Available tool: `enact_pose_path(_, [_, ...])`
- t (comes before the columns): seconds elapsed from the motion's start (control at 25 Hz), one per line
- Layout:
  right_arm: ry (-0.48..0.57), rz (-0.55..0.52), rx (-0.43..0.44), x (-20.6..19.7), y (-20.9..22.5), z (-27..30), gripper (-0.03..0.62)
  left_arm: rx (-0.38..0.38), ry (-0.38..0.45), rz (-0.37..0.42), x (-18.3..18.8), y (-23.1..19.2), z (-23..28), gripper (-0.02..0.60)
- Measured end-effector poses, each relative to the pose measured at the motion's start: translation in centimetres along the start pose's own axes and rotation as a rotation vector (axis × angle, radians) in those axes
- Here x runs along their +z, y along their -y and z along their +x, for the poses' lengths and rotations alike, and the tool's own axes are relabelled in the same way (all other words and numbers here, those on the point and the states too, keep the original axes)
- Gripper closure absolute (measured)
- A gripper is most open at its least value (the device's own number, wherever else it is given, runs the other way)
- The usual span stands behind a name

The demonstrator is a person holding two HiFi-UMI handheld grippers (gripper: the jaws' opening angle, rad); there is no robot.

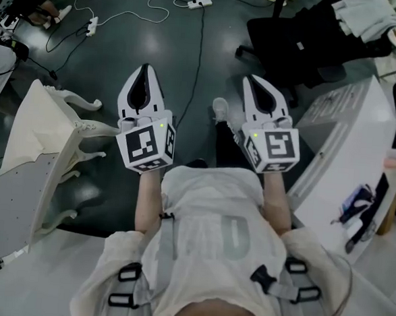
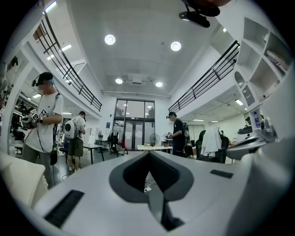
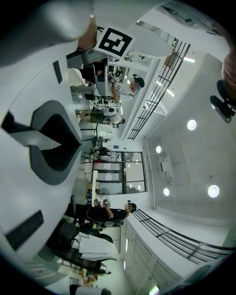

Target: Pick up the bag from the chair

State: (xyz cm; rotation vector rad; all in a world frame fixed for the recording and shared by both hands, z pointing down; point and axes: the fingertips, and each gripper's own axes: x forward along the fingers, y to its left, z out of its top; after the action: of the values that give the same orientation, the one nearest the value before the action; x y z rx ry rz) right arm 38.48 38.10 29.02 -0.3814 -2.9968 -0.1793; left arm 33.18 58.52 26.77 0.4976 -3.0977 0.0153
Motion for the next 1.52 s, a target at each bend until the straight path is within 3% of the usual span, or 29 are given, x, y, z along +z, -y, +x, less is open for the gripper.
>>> enact_pose_path(0.32, [0.000,0.024,0.018,-3.4,2.9,6.1,0.589,0.014,-0.014,-0.008,-3.9,-0.1,5.7,0.575])
enact_pose_path(0.6, [-0.015,0.049,0.047,-2.5,7.7,11.7,0.589,0.001,-0.044,-0.013,-2.7,1.6,13.1,0.575])
enact_pose_path(0.8, [-0.031,0.056,0.068,-1.7,12.8,18.0,0.589,0.012,-0.061,-0.018,-2.3,2.6,20.6,0.575])
enact_pose_path(1.24, [-0.069,0.090,0.077,-0.3,28.3,32.3,0.589,0.007,-0.083,-0.028,-0.4,7.3,40.6,0.575])
enact_pose_path(1.52, [-0.058,0.112,0.063,0.0,32.9,35.8,0.589,-0.014,-0.087,-0.018,0.6,9.7,46.3,0.575])
